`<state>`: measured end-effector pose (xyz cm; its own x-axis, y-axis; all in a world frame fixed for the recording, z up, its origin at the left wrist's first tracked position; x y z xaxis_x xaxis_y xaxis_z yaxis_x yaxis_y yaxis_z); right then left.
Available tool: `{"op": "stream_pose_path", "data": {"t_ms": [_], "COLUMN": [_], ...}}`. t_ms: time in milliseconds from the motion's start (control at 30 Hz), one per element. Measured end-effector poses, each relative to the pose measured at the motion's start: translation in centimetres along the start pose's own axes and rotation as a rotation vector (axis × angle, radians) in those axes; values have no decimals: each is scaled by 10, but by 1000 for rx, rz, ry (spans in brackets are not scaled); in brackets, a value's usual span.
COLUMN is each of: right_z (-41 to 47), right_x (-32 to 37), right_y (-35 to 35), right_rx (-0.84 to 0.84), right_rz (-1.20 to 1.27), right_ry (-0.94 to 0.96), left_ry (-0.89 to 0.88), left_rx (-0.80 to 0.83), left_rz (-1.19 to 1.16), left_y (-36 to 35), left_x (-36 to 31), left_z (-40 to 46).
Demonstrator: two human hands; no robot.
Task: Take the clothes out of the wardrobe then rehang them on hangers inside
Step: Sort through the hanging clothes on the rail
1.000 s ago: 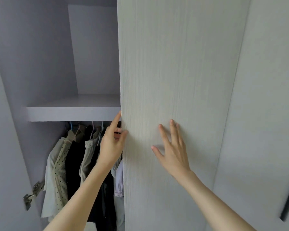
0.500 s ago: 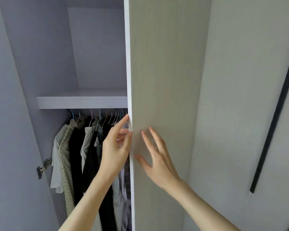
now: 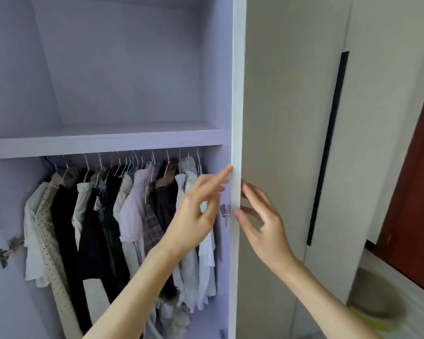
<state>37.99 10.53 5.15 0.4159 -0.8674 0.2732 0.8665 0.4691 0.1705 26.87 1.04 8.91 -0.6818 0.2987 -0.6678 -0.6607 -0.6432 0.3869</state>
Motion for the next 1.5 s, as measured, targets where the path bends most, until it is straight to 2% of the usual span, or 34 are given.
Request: {"op": "stream_pose_path", "data": {"t_ms": [233,433,533,667,767,867,1167,1500], "right_z": [-11,-14,-15,-5,10,21,27,11], "right_x": [7,-2,-2,9,16,11,-37,-87], "right_y": [84,125,131,121,97,65,-55,-239], "right_rx": [-114,-139,-135,-41,41,103,344,635], "right_rz": [-47,-127,-298,-704,-837,-908,-830,-639], "right_ry": [-276,-363,-287,10,193,288,216,112], "left_ry": [-36,-95,-140,-204,-216,-174,132,500], "left_rx": [247,305,285,277,203,100,-97,-174], "left_rz": [104,161,180,359,549,674,928,956], "left_y": [-84,-126,-127,-117,-98,-65,60,196], "left_x": [-17,-13,-9,5,19,34,107,227], "left_z": [25,44,46,47,45,39,-5,-78]}}
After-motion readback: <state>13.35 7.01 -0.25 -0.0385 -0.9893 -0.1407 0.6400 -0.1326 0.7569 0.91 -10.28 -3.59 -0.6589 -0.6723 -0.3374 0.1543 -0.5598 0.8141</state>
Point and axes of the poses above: each hand's wrist, its own z-axis towards the middle knuckle, its own y-axis out of the back of the hand, x = y × z, the point moved 2 cm from there along z, towards the middle knuckle, and after that the axes turned 14 degrees about y, right-handed, at the moved point
